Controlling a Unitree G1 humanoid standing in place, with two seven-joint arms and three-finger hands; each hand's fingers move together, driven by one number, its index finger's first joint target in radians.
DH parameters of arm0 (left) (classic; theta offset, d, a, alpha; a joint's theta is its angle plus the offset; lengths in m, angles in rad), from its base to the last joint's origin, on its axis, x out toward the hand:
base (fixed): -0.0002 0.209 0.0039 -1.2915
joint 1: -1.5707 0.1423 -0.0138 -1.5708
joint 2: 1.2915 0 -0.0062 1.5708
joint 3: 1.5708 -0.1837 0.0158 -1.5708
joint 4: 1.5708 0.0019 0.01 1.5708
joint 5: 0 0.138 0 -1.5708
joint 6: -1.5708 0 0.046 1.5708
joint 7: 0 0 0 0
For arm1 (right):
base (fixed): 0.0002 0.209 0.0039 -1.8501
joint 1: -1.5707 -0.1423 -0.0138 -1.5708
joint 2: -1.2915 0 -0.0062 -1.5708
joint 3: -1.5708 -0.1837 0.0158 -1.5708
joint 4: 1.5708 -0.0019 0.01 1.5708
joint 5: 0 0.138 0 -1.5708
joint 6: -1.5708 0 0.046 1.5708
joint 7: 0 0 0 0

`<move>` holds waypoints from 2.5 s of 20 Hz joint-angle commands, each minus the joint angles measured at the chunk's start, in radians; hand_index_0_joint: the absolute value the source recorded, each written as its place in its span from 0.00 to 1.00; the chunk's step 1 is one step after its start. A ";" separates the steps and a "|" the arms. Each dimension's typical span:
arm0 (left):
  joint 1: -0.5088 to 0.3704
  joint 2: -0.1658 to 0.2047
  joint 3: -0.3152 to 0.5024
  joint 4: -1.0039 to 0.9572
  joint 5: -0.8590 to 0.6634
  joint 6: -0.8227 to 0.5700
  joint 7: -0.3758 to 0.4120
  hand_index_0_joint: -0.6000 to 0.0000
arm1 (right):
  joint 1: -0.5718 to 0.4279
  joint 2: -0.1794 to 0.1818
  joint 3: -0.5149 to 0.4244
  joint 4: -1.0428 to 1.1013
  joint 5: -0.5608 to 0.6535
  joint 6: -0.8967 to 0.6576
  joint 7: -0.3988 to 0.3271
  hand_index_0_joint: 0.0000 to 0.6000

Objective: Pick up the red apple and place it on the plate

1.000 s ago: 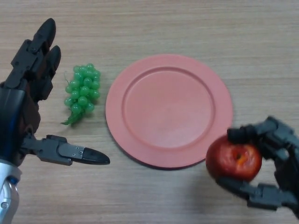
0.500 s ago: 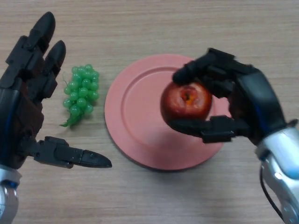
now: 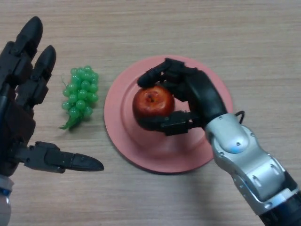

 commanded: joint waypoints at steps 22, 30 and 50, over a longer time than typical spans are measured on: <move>0.009 0.005 0.003 -0.061 0.049 -0.159 -0.002 1.00 | 0.006 0.000 -0.222 -0.133 -0.217 -0.141 0.162 0.00; -0.002 0.013 0.022 -0.057 0.028 -0.146 -0.013 1.00 | 0.181 -0.019 -0.446 -0.608 -0.079 0.074 0.316 0.00; -0.090 0.060 0.029 0.018 0.064 -0.158 0.005 1.00 | 0.559 -0.045 -0.630 -0.946 0.131 -0.018 0.264 0.00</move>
